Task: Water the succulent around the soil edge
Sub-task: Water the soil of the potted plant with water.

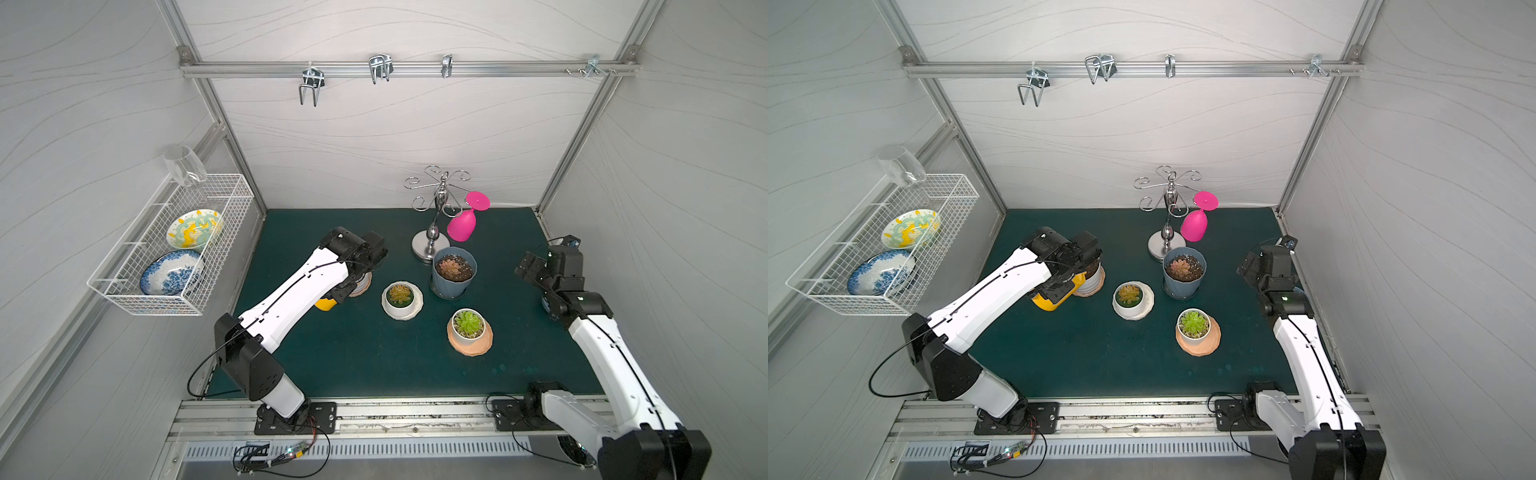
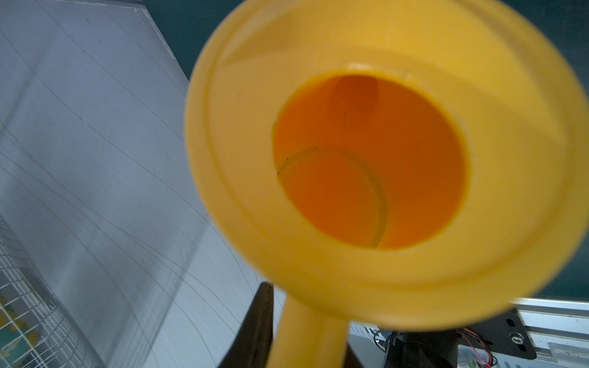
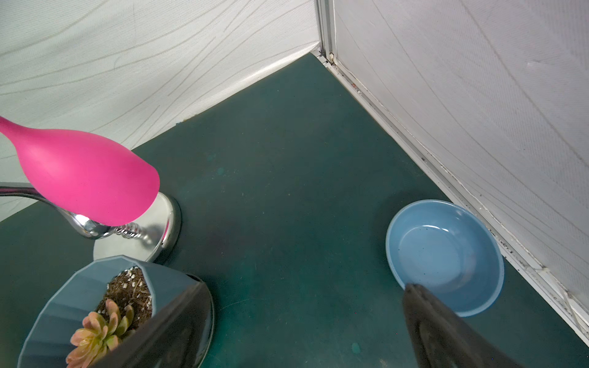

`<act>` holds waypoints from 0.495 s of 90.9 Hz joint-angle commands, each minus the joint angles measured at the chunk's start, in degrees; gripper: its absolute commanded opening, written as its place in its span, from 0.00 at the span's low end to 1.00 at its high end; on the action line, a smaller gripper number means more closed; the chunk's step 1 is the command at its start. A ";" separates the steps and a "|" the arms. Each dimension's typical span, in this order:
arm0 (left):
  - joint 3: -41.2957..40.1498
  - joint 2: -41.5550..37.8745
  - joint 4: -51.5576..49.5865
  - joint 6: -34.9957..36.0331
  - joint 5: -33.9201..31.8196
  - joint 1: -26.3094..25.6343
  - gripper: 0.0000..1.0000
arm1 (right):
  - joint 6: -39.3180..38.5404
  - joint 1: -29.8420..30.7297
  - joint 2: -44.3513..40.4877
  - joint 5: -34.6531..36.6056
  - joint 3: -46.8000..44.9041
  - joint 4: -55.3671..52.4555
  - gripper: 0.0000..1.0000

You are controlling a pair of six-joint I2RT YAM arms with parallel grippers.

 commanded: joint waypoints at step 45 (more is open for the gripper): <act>6.74 3.30 -5.73 -0.20 -2.88 -0.83 0.00 | 0.71 -0.29 -1.08 0.75 -0.48 0.59 0.99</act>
